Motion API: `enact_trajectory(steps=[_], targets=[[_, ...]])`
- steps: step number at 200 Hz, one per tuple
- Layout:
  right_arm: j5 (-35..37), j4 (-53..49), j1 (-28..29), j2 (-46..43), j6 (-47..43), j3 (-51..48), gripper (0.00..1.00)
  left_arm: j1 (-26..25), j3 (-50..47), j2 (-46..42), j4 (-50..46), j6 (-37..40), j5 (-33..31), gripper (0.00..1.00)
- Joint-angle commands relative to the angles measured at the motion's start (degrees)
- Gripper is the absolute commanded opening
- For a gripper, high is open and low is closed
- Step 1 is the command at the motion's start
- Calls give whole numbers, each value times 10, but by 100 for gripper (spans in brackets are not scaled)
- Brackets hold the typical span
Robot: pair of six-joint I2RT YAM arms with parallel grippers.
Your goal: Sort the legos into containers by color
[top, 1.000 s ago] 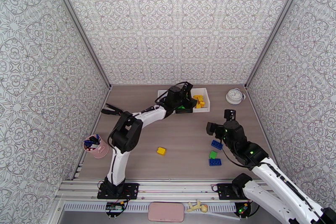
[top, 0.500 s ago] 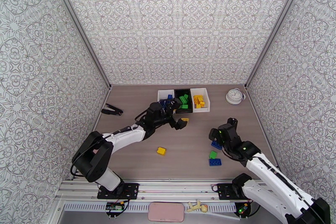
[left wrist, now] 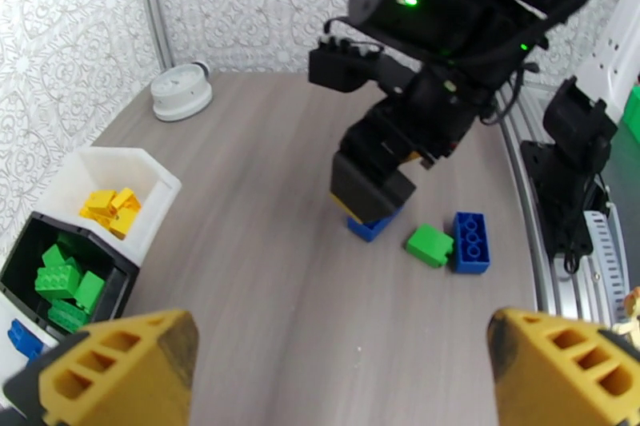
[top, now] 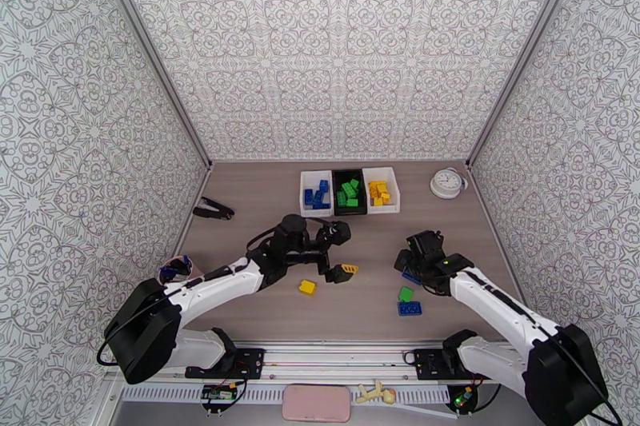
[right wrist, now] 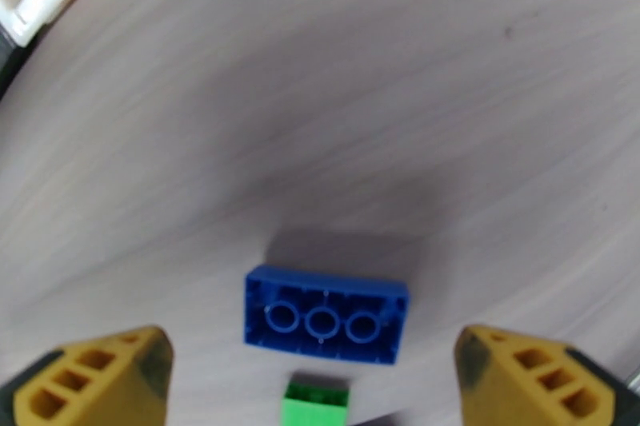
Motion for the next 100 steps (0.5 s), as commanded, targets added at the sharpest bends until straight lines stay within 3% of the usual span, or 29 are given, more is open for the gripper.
enact_trajectory(steps=[1, 30, 100], targets=[[-15, 23, -4, 22, -1, -9, 95, -8, -2, 10, -19, 13, 19, 100], [-29, 41, -5, 51, -7, -9, 86, -13, -9, 11, -10, 8, 24, 100], [-32, 68, -14, 111, -3, -9, 84, -13, -22, -1, -9, 25, 12, 100]])
